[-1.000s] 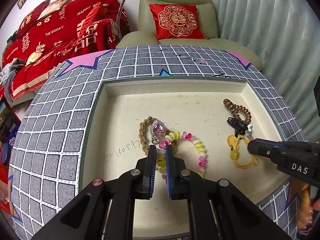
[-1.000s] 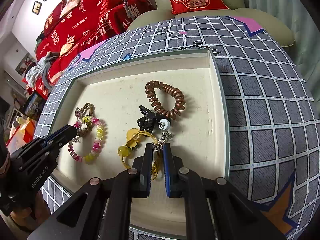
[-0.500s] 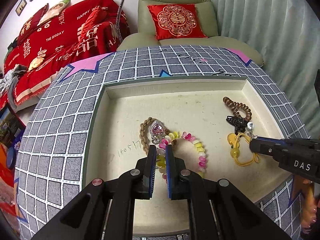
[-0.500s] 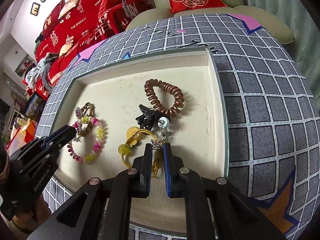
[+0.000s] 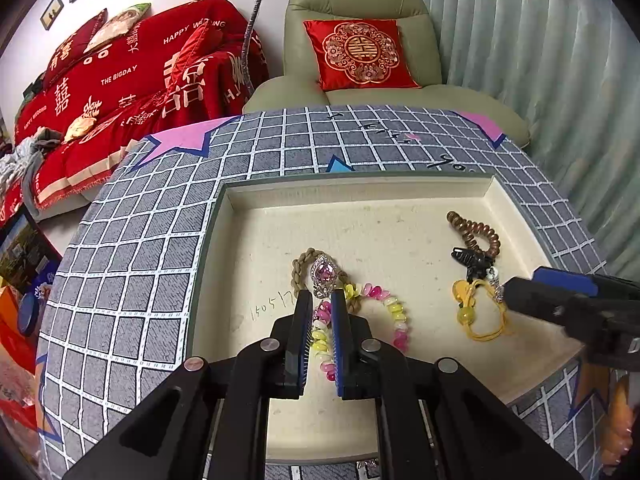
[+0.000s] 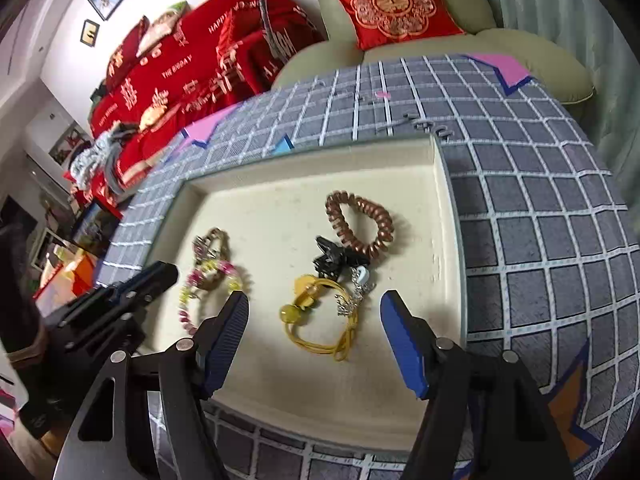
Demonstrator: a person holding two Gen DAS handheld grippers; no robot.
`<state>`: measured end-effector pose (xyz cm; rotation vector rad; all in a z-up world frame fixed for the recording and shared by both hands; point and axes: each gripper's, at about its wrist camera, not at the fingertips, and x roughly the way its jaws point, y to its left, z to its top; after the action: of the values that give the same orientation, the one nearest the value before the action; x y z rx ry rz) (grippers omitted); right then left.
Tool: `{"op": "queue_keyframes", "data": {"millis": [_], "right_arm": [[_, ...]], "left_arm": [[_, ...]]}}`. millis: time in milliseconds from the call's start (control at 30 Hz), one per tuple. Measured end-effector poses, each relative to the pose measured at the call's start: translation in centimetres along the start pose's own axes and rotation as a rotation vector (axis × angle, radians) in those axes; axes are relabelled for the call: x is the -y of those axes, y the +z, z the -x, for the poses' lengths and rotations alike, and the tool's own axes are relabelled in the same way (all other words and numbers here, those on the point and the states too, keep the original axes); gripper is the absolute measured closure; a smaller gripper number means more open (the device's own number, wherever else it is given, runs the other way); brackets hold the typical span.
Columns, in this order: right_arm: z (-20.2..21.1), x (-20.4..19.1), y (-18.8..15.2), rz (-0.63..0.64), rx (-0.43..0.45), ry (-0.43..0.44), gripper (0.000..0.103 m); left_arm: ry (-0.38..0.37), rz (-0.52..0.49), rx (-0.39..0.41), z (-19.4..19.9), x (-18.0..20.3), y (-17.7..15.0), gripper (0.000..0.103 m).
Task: Organize jewelry
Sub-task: 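Withdraw both tools from the tray toward the last jewelry pieces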
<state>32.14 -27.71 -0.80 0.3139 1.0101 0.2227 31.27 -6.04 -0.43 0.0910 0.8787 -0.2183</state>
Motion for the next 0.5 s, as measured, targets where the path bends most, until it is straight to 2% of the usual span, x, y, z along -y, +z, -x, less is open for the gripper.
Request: {"op": "queue_keyframes", "data": {"millis": [200, 233, 267, 300, 333, 500], "right_arm": [[4.0, 0.3, -0.4, -0.025, 0.068, 0.012, 0.031], [4.5, 0.3, -0.5, -0.028, 0.075, 0.016, 0.031], [5.3, 0.3, -0.9, -0.031, 0.085, 0.022, 0.031], [5.9, 0.5, -1.2, -0.033, 0.09, 0.024, 0.031], [6.2, 0.5, -1.4, -0.035, 0.091, 0.026, 0.031], [8.2, -0.1, -4.0, -0.029, 0.09, 0.057, 0.031]], "left_arm": [[-0.004, 0.029, 0.015, 1.0, -0.7, 0.0, 0.084], [-0.009, 0.037, 0.018, 1.2, -0.8, 0.0, 0.067], [-0.012, 0.042, 0.019, 1.4, -0.9, -0.1, 0.04], [0.005, 0.06, 0.025, 1.9, -1.2, -0.2, 0.0], [0.02, 0.071, 0.068, 2.6, -1.4, -0.3, 0.0], [0.016, 0.051, 0.076, 4.9, -1.8, -0.7, 0.0]]}}
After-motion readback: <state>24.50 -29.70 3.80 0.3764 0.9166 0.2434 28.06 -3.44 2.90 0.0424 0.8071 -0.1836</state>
